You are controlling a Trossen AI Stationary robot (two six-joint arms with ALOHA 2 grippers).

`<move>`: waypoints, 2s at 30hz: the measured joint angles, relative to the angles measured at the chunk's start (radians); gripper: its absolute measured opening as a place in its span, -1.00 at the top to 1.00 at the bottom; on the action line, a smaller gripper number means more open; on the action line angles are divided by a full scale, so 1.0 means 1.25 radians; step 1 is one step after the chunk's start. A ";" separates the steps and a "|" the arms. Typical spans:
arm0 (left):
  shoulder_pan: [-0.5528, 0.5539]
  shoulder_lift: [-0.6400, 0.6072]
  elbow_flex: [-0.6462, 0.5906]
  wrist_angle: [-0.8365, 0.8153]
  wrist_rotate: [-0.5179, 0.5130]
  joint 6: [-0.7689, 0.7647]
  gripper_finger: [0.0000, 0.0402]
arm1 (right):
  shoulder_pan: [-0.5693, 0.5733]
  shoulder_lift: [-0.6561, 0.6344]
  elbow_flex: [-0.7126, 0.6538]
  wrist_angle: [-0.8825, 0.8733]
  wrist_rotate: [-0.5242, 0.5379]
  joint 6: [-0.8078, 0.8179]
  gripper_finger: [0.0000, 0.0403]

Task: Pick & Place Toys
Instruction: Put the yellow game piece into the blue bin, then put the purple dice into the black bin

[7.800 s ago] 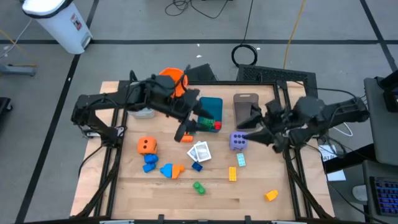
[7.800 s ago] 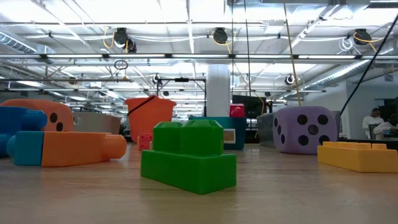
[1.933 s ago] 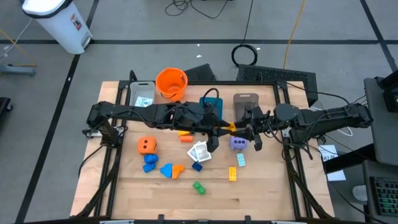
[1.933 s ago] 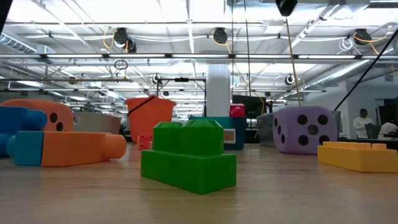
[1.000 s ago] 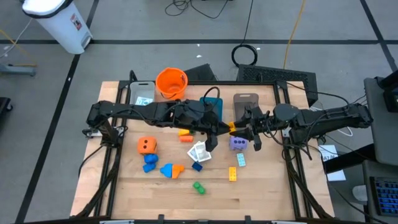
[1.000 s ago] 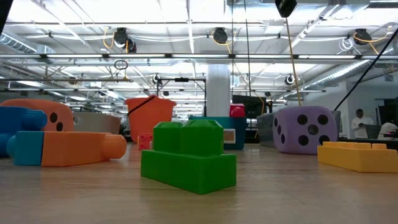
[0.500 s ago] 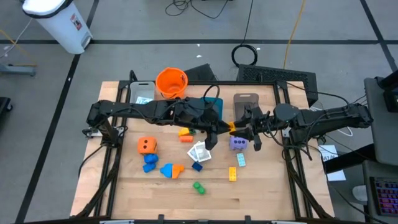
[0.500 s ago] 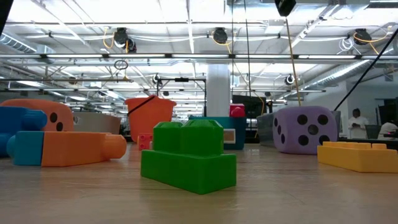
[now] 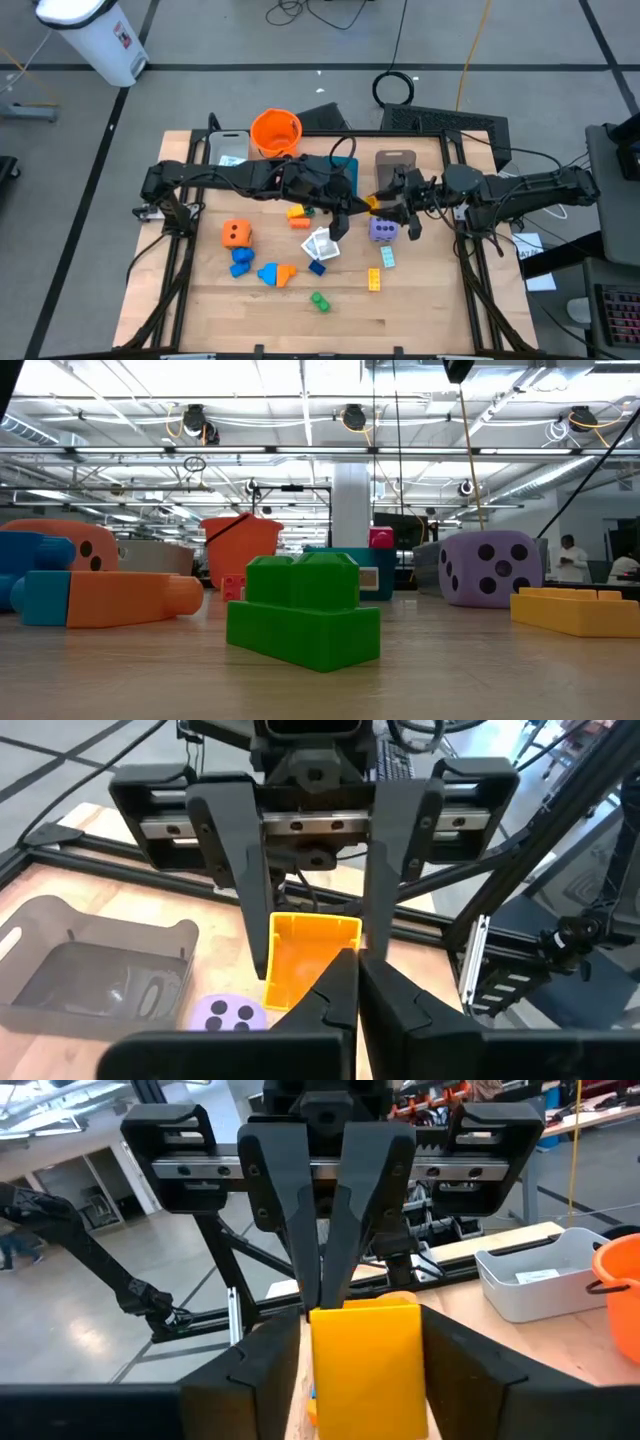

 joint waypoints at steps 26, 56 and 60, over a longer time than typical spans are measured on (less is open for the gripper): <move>0.193 -0.035 0.000 -0.377 0.013 0.112 0.99 | -0.171 -0.129 0.001 -0.174 -0.010 -0.039 -0.12; 0.252 0.184 -0.007 -0.412 0.169 0.271 0.55 | -0.171 -0.117 -0.035 -0.234 0.061 0.070 -0.12; 0.256 0.162 -0.006 -0.415 0.176 0.249 0.37 | -0.171 -0.117 -0.036 -0.231 0.061 0.064 -0.12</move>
